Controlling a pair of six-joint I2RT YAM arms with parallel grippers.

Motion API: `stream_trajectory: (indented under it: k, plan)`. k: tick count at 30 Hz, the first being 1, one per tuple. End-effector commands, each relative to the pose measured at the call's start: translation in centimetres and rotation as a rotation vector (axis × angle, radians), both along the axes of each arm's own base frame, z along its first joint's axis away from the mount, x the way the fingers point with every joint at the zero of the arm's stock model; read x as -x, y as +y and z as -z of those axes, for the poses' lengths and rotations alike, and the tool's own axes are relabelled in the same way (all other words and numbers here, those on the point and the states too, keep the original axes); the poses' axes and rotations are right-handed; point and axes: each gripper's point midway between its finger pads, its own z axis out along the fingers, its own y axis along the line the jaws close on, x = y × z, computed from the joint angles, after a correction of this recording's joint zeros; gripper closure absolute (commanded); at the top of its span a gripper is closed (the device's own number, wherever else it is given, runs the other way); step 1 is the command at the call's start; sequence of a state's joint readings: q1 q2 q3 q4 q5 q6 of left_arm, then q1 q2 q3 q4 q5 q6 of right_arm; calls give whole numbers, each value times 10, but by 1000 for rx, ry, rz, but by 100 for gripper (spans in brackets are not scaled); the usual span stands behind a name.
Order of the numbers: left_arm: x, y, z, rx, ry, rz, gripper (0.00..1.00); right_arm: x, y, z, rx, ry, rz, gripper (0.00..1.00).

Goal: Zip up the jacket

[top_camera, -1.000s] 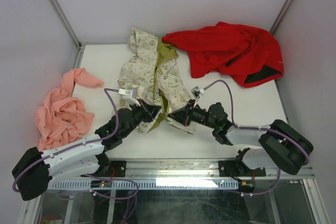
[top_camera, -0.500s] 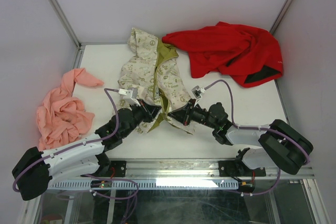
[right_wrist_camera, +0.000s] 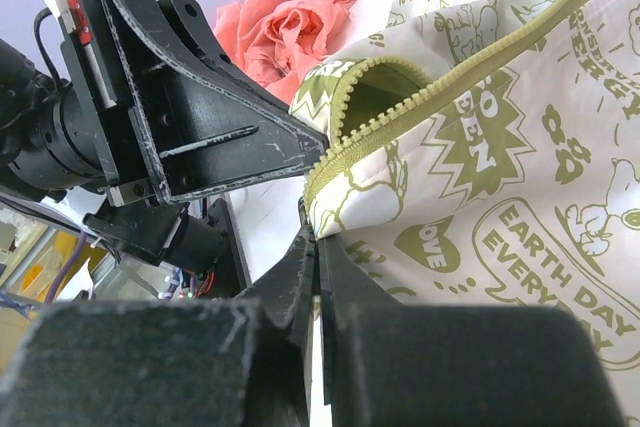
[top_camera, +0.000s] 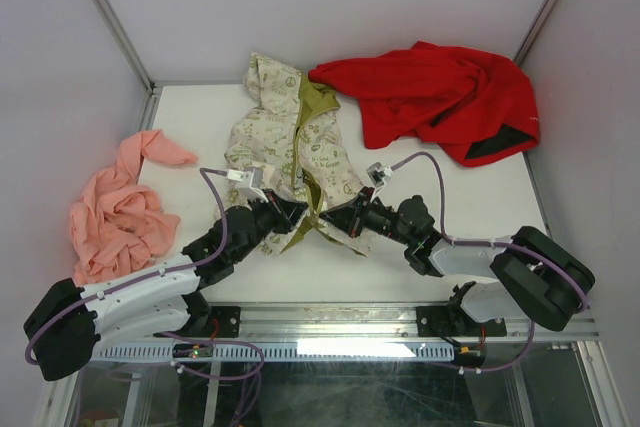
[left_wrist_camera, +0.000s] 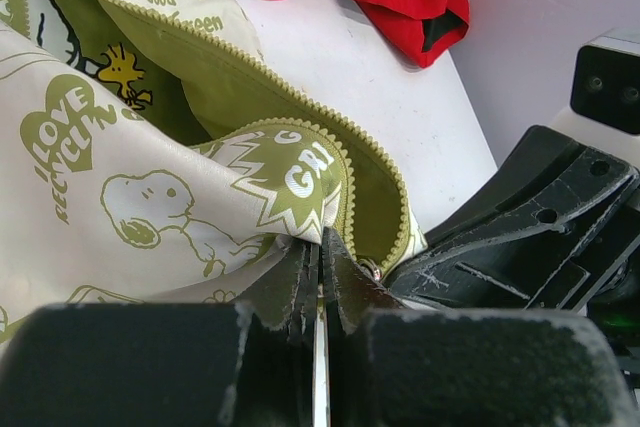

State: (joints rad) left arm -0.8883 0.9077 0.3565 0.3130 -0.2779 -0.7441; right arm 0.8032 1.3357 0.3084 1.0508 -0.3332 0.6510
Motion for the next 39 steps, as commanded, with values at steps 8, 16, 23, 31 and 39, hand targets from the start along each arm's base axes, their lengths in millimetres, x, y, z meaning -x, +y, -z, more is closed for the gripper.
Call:
stream_trajectory:
  k: [8, 16, 23, 31, 39]
  plan:
    - [-8, 1, -29, 55, -38, -34, 100, -3, -3, -15, -10, -66, 27, 100]
    - [-9, 1, -29, 58, -33, -38, 100, 2, 3, -16, 2, -77, -12, 100]
    - [-9, 1, -29, 59, -30, -37, 100, 4, 8, -16, -10, -72, -25, 100]
    - [-7, 0, -28, 60, -25, -32, 100, 1, 10, -19, -25, -74, -12, 100]
    - [-7, -1, -24, 55, -16, -26, 100, 1, 10, -24, -42, -80, -5, 100]
